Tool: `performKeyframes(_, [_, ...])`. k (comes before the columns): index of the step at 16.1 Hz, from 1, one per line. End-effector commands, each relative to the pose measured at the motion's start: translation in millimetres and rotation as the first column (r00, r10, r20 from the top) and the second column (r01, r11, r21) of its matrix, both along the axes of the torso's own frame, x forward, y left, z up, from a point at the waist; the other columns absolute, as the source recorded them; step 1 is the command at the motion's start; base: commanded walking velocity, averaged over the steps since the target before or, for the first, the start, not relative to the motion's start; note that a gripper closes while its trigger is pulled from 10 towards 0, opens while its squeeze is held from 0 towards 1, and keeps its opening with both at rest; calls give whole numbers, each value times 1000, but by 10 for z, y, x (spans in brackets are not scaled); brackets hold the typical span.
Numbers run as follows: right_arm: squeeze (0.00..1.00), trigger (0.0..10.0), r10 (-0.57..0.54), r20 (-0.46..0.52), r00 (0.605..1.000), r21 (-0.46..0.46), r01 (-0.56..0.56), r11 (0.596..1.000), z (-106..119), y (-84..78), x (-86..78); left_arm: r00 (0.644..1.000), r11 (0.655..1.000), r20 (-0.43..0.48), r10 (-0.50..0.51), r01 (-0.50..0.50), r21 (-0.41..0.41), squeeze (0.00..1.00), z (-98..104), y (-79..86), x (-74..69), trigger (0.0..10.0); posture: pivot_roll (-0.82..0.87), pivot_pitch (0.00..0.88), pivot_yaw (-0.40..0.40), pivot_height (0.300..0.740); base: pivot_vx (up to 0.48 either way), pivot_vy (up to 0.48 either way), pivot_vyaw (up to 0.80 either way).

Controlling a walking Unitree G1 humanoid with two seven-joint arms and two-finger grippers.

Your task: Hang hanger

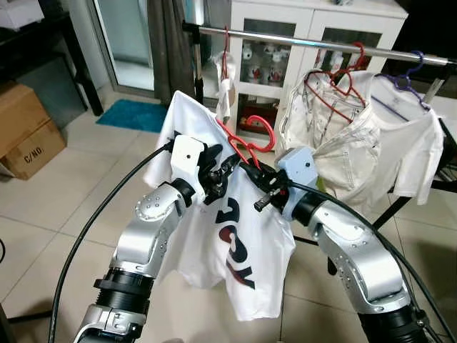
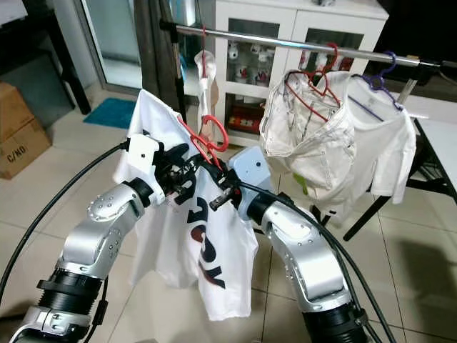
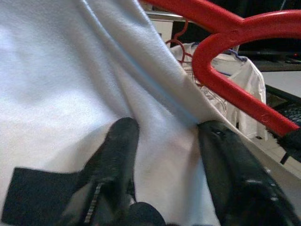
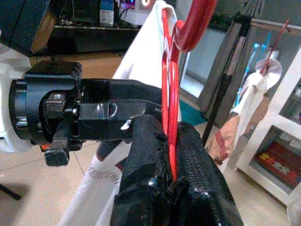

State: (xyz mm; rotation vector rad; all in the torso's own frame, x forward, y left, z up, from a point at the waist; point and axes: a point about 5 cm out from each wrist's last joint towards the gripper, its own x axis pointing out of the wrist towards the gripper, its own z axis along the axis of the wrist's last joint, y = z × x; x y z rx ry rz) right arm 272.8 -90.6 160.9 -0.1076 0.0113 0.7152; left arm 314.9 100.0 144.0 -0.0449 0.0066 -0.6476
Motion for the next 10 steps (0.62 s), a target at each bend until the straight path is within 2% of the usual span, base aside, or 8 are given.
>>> performKeyframes(1, [0,0,37,53,998,29,-39,999,113,49,-23,999,999,6,-39,39,-3,0,18,-55,-33,0,-70,0,-16,740,0,0,0])
performKeyframes(4, [0,0,61,54,997,35,-63,997,117,80,-38,999,999,-1,-46,46,-1,0,-8,-31,-46,0,-76,0,-20,740,0,0,0])
performKeyframes(7, [0,0,70,62,996,46,-73,996,136,82,-39,999,999,-22,36,-36,6,0,-33,52,22,0,-68,0,-19,740,0,0,0])
performKeyframes(10, [0,0,87,75,993,72,-93,993,168,122,-62,999,999,-29,34,-34,-4,0,-38,126,11,0,-66,0,-10,740,0,0,0])
